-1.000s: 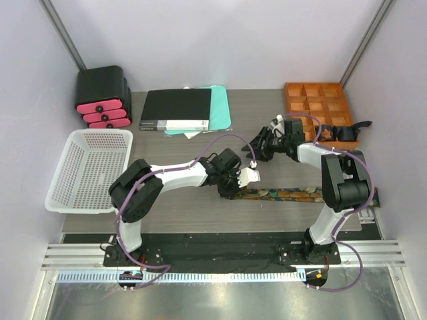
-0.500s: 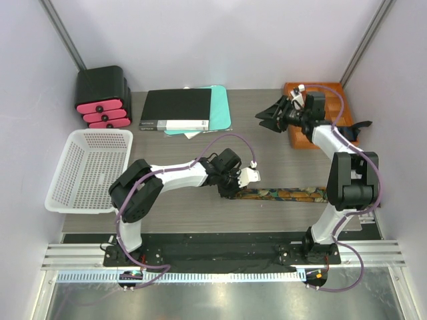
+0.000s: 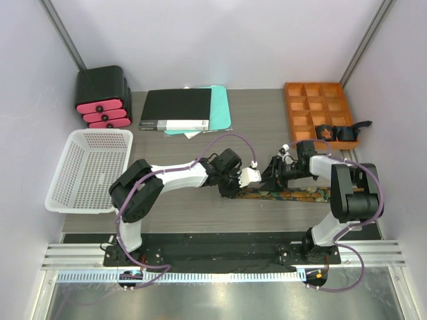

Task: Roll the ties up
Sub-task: Roll the tie at the center of the board.

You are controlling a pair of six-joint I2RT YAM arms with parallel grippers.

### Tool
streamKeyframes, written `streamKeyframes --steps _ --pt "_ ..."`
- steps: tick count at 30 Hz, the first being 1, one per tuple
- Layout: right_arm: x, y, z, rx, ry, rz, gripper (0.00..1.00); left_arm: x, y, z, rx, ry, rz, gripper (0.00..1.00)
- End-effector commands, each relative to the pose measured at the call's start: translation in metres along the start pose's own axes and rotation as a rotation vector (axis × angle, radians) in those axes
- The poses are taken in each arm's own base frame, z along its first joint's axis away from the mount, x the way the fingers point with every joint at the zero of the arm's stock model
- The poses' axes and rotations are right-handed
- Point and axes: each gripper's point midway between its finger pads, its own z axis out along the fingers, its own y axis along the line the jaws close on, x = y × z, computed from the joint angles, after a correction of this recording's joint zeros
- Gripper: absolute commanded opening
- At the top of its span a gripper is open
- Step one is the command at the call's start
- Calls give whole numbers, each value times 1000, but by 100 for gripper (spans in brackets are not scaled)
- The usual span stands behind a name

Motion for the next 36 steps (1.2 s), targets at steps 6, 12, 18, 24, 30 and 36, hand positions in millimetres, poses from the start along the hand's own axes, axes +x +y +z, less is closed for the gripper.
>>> streamKeyframes --steps 6,12,18,24,30,36 --pt "8 25 41 -86 -8 -221 49 72 -15 19 24 223 -48 12" --pt "6 22 60 -87 8 -223 49 72 -15 19 21 223 -54 12" --pt "17 22 75 -75 48 -231 48 70 -14 18 15 218 -59 13" --pt "30 0 73 19 101 -225 21 69 -13 16 4 212 -67 13" --pt "30 -17 60 92 124 -197 1 64 -12 9 -3 178 -99 20" --pt "32 -35 52 144 142 -147 1 30 -3 -22 14 -38 -224 50"
